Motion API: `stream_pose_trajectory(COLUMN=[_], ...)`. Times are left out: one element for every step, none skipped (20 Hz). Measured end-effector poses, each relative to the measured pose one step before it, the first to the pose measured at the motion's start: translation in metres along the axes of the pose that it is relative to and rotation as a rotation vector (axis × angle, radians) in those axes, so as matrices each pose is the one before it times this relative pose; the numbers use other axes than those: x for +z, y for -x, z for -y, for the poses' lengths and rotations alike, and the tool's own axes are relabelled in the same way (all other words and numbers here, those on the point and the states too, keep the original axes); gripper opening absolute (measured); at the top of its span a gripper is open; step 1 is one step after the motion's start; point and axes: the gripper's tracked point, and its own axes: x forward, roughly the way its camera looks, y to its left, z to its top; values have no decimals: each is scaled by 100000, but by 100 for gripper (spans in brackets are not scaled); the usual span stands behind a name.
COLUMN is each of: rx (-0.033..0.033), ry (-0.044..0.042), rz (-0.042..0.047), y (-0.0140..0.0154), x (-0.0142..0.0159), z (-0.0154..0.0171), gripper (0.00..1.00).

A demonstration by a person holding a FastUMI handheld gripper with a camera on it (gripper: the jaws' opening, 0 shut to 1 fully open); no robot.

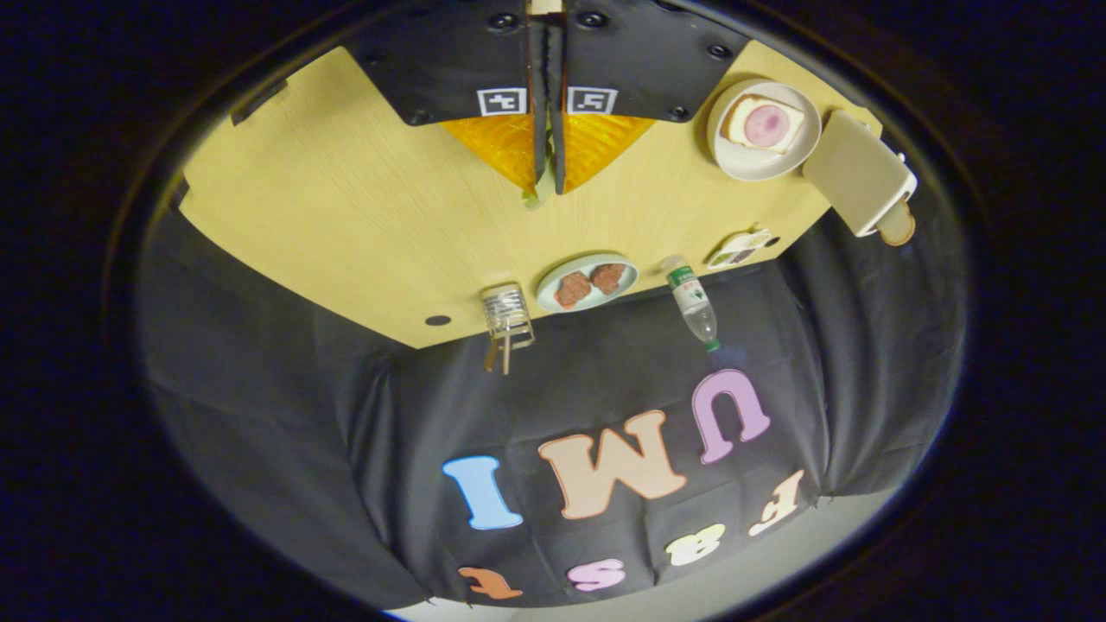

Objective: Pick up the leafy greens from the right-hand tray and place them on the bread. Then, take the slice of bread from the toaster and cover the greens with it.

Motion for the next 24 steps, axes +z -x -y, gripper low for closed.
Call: stream_pose_trajectory(rx=[1776,1593,1632,2117,2617,2768,2271,2128,2838,3301,3410,3163,3023,2685,2038,1669,1433,1540,1719,1466,946,456,-399,-1188], ry=[510,878,912,1036,884,759,1491,1332,831,260,-20,-194,134,503,690,711,444,-77,-155,-465,-340,1,312,653], rz=[1347,1355,1209,1014,781,744,272,488,214,-280,-626,-1003,-1176,-1141,-1001,-548,-790,-1038,-945,-667,-611,-1008,-656,-689], y=[272,155,127,138,260,74,-170,-162,-149,-185,-349,-447,-532,-527,-520,-559,-517,-464,-497,-410,-392,-406,-142,-210], x=[436,399,349,292,146,246,-7,65,-19,-140,-407,-391,-427,-434,-386,-282,-449,-459,-538,-396,-508,-347,-419,-338], z=[-1167,-1212,-1253,-1473,-1736,-1861,-1581,-1729,-1948,-2069,-2005,-1983,-1765,-1812,-1478,-1482,-1418,-1302,-972,-986,-623,-431,-87,192], gripper=[3,3,3,3,3,3,3,3,3,3,3,3,3,3,3,3,3,3,3,3,3,3,3,3])
